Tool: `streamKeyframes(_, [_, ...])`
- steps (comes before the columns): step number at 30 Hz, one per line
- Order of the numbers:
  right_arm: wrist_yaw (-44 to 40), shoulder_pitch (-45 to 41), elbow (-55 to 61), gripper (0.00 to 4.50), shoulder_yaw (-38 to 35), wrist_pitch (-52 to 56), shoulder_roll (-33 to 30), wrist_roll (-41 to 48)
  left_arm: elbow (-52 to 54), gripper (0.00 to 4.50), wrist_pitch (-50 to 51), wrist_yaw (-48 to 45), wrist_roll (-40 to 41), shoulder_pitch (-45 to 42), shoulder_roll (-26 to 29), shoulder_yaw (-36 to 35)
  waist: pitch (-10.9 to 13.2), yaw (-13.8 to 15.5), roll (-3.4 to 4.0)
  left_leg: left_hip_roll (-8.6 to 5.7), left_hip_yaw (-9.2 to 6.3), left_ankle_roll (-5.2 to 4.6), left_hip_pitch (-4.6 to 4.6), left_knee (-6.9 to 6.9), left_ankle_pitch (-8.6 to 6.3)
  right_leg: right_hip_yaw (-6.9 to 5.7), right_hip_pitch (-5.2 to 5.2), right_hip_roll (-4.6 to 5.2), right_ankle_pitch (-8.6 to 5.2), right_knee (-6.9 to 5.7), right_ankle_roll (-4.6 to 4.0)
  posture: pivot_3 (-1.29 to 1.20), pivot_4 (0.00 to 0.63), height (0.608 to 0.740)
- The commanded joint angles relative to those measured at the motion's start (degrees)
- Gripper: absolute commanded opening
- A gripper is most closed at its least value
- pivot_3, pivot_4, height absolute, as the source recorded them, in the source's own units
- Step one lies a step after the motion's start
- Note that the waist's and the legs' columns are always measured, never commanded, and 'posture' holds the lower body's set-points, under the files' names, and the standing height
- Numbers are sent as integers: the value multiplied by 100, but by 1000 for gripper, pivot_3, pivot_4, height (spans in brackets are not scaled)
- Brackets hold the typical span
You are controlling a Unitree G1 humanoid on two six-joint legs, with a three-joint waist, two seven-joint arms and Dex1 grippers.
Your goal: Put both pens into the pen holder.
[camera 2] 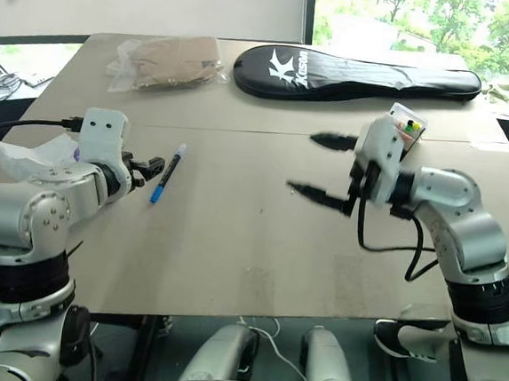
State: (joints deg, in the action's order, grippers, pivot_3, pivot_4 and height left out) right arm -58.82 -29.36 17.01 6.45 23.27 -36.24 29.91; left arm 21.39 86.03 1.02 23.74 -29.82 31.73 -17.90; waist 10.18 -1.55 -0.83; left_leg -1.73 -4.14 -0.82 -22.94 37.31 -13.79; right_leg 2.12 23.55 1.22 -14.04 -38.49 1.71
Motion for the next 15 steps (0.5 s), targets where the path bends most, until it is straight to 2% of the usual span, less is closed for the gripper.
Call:
streamKeyframes(1, [-220,13,78,4489,-6,-134,-95,-70,-544,3536,34,-390,-29,-153,181,193,1,10,-2,0,0,22,0,0,13,-1,1,17,0,-1,-1,0,150,740])
streamKeyframes(4, [-204,70,44,4489,-5,-136,-68,-127,-1030,3536,-267,-746,-78,-93,349,445,1,15,-3,1,-4,26,0,-2,14,-1,3,17,0,-1,-2,0,150,740])
streamKeyframes(7, [-186,186,59,4500,20,-192,-65,-237,-1464,2832,-611,-1102,-161,8,585,797,1,27,-3,2,-4,27,0,-5,15,3,4,18,0,0,-3,0,150,740])
streamKeyframes(10, [-56,238,134,4500,15,-46,19,-200,-1647,1455,-845,-1343,-258,124,747,1130,0,37,-1,1,-3,27,2,-6,14,14,3,23,0,1,-3,0,150,740])
streamKeyframes(13, [208,267,194,4500,-9,538,250,170,-1729,167,-1073,-1521,-284,221,749,1208,-7,41,2,1,-3,27,8,-8,14,21,1,24,0,-1,-3,0,150,740])
streamKeyframes(15, [364,265,259,4500,24,888,376,327,-1616,66,-1211,-1661,-254,289,724,1222,-10,54,7,2,-4,27,10,-11,14,22,1,25,0,-4,-5,0,150,740])
